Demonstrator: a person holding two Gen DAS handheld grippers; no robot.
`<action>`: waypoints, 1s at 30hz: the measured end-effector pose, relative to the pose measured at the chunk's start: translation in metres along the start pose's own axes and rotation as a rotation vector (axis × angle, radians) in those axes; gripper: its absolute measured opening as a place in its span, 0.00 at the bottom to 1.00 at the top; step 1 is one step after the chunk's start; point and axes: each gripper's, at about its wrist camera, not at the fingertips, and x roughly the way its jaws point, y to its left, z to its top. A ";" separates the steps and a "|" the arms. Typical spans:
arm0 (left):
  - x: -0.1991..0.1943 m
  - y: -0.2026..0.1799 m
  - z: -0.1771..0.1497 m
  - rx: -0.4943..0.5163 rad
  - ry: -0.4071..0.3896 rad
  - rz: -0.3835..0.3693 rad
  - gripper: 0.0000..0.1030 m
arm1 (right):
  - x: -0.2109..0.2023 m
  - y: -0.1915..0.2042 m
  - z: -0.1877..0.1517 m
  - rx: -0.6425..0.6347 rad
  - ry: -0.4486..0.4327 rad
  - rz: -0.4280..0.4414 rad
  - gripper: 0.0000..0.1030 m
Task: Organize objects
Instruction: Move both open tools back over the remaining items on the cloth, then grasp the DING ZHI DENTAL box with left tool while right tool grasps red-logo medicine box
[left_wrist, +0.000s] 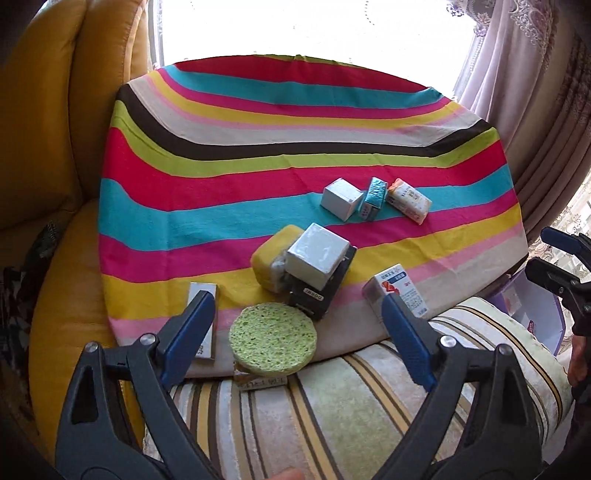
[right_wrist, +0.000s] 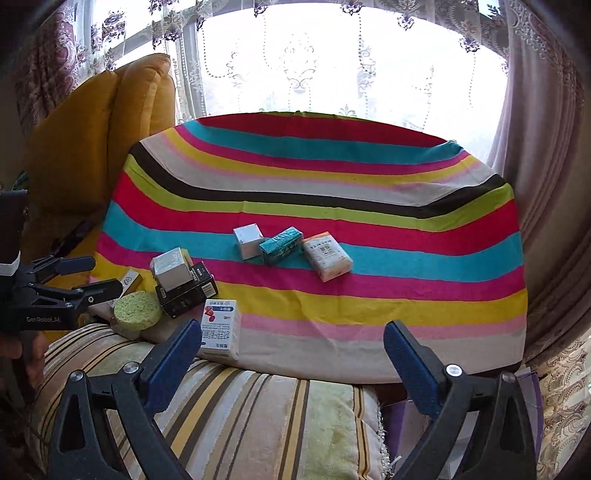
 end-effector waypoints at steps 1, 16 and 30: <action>0.003 0.009 0.003 -0.021 0.010 0.001 0.90 | 0.009 0.004 0.005 0.001 0.016 -0.007 0.97; 0.065 0.096 -0.009 -0.225 0.168 0.066 0.54 | 0.098 0.060 -0.002 -0.075 0.194 -0.007 0.97; 0.100 0.085 -0.018 -0.116 0.250 0.167 0.42 | 0.133 0.073 -0.018 -0.141 0.265 -0.022 0.69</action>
